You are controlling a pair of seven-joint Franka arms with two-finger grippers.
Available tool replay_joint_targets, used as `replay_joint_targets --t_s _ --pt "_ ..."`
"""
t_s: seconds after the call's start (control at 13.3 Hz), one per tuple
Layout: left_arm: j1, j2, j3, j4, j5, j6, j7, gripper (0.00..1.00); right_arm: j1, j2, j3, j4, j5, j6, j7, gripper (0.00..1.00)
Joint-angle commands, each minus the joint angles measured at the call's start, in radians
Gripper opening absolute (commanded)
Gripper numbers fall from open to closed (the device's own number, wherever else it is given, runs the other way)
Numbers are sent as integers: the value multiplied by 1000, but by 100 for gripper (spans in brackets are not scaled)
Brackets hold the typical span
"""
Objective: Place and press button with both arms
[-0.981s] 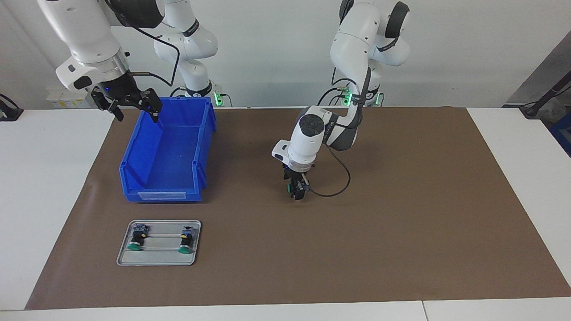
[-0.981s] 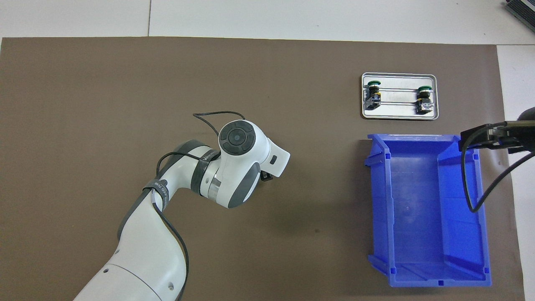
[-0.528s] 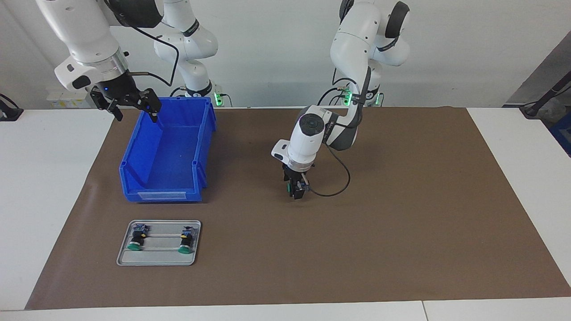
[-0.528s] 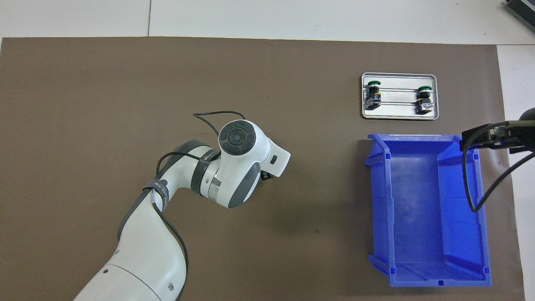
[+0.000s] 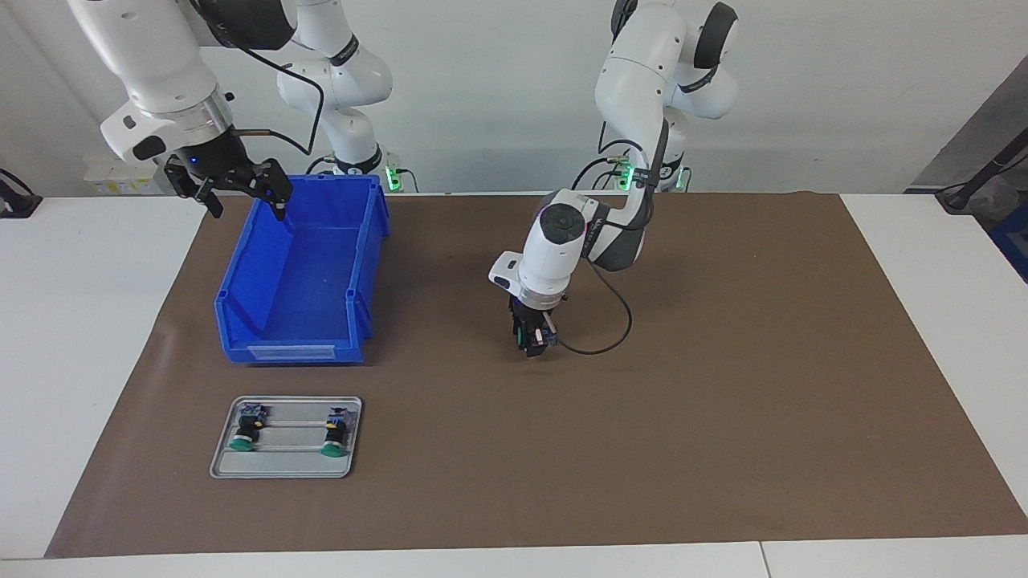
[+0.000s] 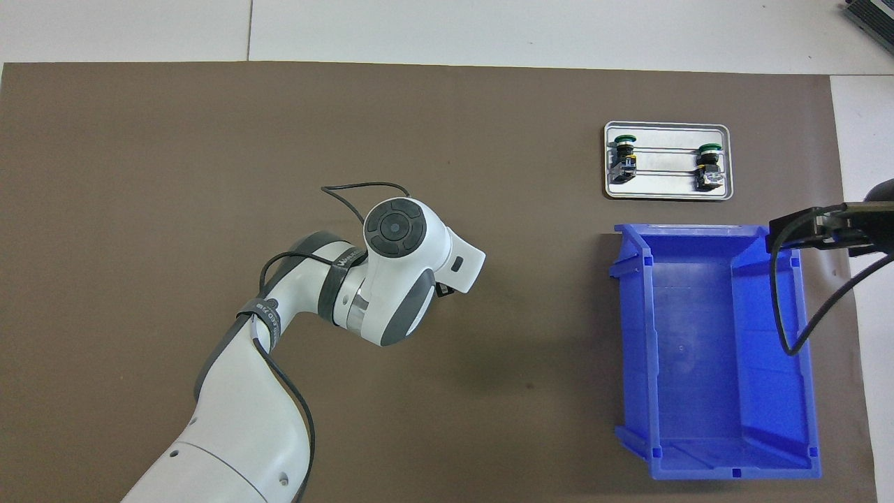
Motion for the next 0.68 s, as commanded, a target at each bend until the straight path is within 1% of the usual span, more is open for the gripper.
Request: replay_joint_targets --t_s 0.0,0.23,0.45,0.6 --pt "12 16 11 -1 -14 38 19 10 -8 -9 6 0 14 -8 -23 100" --pt "34 9 9 3 -18 44 37 10 -17 -10 6 1 14 -8 -23 100" --pt "86 -5 -9 23 -21 31 59 10 -19 -13 6 0 14 -15 -23 100" --pt "123 -37 -18 26 -89 28 101 10 -19 -13 6 -2 14 -14 -23 100"
